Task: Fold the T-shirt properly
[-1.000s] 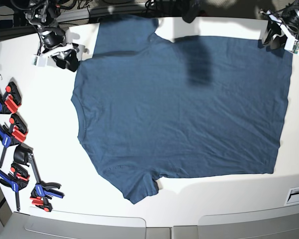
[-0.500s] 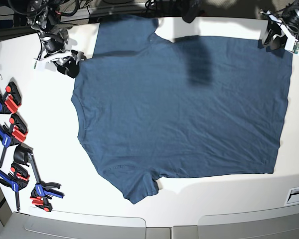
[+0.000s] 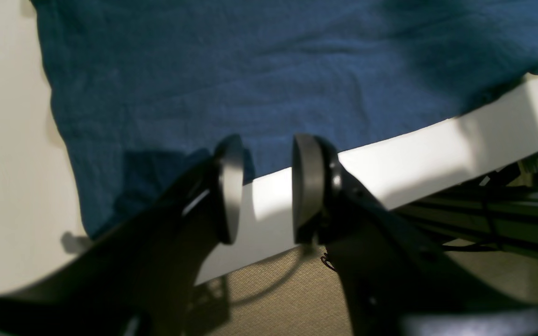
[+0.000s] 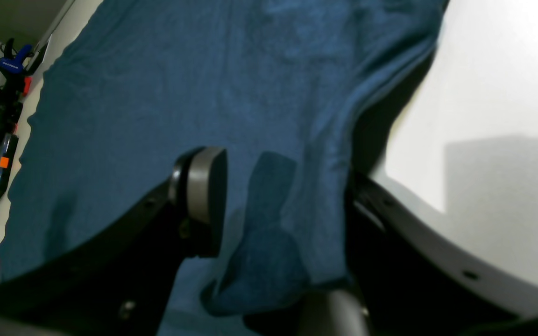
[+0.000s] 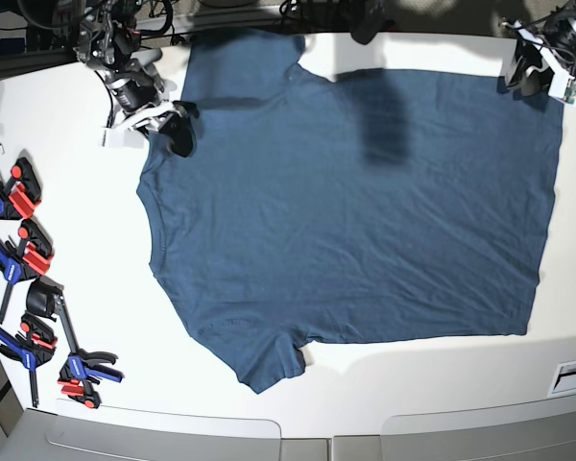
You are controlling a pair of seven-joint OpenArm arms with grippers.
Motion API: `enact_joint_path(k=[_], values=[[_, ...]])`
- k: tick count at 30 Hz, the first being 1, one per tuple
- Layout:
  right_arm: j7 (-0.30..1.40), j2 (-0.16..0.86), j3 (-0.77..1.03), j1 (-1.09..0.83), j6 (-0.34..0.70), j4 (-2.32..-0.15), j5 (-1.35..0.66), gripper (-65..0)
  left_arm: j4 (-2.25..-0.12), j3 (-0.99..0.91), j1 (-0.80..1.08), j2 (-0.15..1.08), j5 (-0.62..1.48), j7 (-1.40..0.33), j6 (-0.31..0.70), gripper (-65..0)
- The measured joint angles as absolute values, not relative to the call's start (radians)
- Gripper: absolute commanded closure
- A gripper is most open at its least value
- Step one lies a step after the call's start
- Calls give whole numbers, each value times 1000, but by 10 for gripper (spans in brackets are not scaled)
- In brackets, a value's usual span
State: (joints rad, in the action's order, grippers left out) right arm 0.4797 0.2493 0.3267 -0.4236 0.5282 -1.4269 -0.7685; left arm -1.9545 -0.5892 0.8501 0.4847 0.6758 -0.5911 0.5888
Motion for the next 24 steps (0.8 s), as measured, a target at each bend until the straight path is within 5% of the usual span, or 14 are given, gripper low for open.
enact_joint_path(k=[3, 8, 16, 24], values=[[480, 249, 327, -424, 528, -1427, -768, -286, -1954, -589, 850, 485, 675, -562, 588, -178], [480, 249, 327, -424, 528, -1427, -768, -270, -1954, -589, 850, 485, 604, -522, 589, -298], [492, 249, 327, -426, 524, -1427, -764, 0, -1951, -588, 839, 484, 541, -523, 502, -304], [491, 249, 326, -426, 528, -1427, -730, 0, -1814, -588, 750, 485, 512, -520, 480, -303]])
